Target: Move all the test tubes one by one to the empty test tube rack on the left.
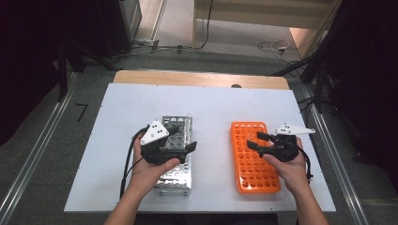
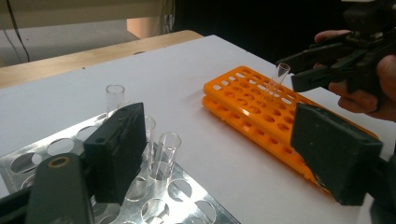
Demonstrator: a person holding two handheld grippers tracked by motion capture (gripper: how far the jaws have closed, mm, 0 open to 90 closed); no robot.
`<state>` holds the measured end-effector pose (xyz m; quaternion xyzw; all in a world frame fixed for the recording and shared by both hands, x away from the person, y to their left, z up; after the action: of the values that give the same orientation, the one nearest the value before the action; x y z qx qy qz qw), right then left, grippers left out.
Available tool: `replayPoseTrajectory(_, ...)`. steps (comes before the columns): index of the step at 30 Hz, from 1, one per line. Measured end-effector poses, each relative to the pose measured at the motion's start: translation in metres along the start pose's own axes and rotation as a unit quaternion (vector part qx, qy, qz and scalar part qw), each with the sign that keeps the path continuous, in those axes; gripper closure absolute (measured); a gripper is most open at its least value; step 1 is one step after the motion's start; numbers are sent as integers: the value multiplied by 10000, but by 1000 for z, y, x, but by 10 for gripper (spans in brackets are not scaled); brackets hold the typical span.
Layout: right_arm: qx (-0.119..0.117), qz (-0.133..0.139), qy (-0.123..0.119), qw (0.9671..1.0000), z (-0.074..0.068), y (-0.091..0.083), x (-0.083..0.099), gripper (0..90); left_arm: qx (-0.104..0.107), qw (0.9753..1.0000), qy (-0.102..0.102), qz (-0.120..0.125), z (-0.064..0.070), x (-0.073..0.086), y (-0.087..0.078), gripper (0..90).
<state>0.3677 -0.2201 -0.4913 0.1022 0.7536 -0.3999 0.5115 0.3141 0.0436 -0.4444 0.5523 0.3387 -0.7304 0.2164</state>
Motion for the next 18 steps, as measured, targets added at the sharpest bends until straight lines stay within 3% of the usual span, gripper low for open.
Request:
replayPoseTrajectory(3, 163, -136, -106, 9997, 3, 9, 5, 487, -17, 10000, -45, -38, -1, 1, -2, 82)
replayPoseTrajectory(7, 141, -307, -172, 9993, 2, 17, 10, 565, -10, 9999, -86, -91, 0, 3, -4, 4)
replayPoseTrajectory(18, 305, -481, -339, 9978, 2, 27, 12, 652, -22, 9999, -88, -115, -1, 4, -6, 0)
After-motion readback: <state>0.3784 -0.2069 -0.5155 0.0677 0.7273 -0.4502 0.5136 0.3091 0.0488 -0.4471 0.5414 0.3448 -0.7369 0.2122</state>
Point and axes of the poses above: each handheld gripper's, and its own axes: y roughly forward along the jaws, x roughly out of its underside, z roughly to its right, the point moved 9 cm from there along y, roughly forward along the jaws, and after that the axes turned 5 degrees about z, right-handed, at the moved point
